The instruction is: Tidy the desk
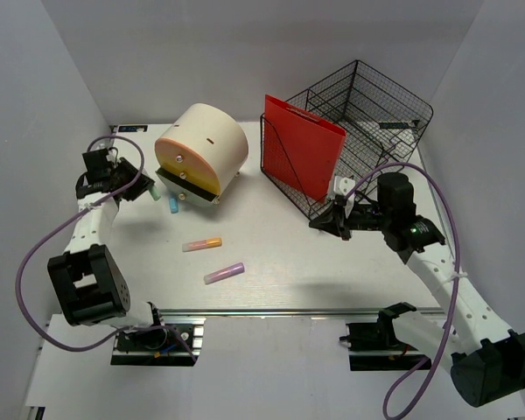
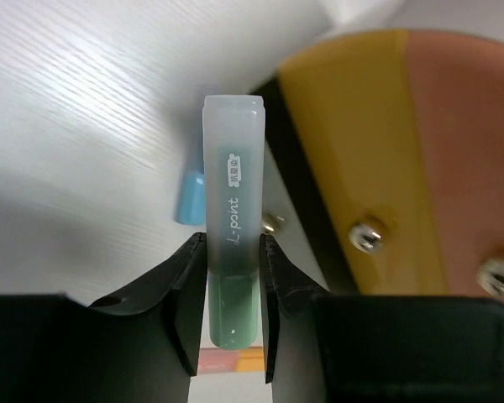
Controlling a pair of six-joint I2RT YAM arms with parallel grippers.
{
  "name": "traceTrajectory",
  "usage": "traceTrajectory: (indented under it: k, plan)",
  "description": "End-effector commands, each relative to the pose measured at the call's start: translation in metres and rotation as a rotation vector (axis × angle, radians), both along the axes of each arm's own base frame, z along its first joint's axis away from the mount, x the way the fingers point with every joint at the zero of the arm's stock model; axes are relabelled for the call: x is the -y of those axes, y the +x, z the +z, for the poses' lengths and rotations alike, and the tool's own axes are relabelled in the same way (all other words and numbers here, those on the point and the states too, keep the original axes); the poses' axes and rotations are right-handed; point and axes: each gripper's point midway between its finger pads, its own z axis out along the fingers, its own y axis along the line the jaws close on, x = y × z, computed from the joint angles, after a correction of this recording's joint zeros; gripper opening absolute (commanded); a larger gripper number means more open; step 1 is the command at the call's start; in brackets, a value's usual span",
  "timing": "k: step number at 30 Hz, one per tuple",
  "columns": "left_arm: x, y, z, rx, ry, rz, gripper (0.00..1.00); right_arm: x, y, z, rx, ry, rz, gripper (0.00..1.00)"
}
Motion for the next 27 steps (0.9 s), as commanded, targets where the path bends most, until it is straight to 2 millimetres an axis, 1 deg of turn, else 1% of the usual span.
traceTrajectory:
  k: [1,3,9,10,13,14,16,17,19,20,21,22,23,25,26,27]
  plan:
    - [0.030,0.002,0.028,0.107,-0.152,-0.059,0.08,-0.001,-0.003,0.003,0.013,0.026,0.021,0.03]
    - [0.042,0.001,0.037,0.140,-0.188,-0.092,0.08,0.000,-0.001,0.002,0.009,0.025,0.015,0.03]
    - [0.051,0.006,0.054,0.186,-0.243,-0.124,0.08,0.001,0.001,-0.002,-0.007,0.023,0.012,0.03]
    - [0.058,0.005,0.056,0.193,-0.265,-0.142,0.08,0.001,0.001,-0.003,-0.012,0.022,0.010,0.03]
    - [0.062,0.009,0.063,0.230,-0.298,-0.151,0.08,0.002,0.003,-0.004,-0.018,0.021,0.006,0.03]
    - [0.068,0.007,0.059,0.226,-0.314,-0.165,0.08,0.002,0.003,-0.005,-0.021,0.021,0.006,0.03]
    - [0.071,0.010,0.063,0.255,-0.343,-0.167,0.08,0.004,0.005,-0.004,-0.020,0.023,-0.005,0.03]
    - [0.077,0.008,0.058,0.247,-0.361,-0.179,0.08,0.002,0.003,-0.004,-0.022,0.023,0.008,0.03]
    - [0.077,0.012,0.062,0.279,-0.372,-0.177,0.08,0.002,0.003,-0.006,-0.029,0.022,0.005,0.03]
    - [0.081,0.011,0.058,0.276,-0.379,-0.183,0.08,0.003,0.004,-0.005,-0.027,0.023,0.003,0.03]
    - [0.080,0.015,0.064,0.318,-0.370,-0.190,0.08,0.002,0.004,-0.006,-0.033,0.022,0.004,0.03]
    - [0.084,0.015,0.064,0.326,-0.379,-0.197,0.08,0.002,0.004,-0.006,-0.031,0.023,0.004,0.03]
    - [0.084,0.016,0.065,0.338,-0.379,-0.198,0.09,0.002,0.004,-0.007,-0.034,0.021,0.005,0.03]
    - [0.084,0.017,0.064,0.366,-0.384,-0.188,0.09,0.003,0.005,-0.008,-0.038,0.020,0.001,0.03]
    - [0.087,0.016,0.064,0.371,-0.387,-0.189,0.09,0.003,0.005,-0.008,-0.038,0.020,0.000,0.03]
    - [0.086,0.014,0.060,0.373,-0.389,-0.178,0.09,0.003,0.006,-0.007,-0.039,0.022,-0.001,0.03]
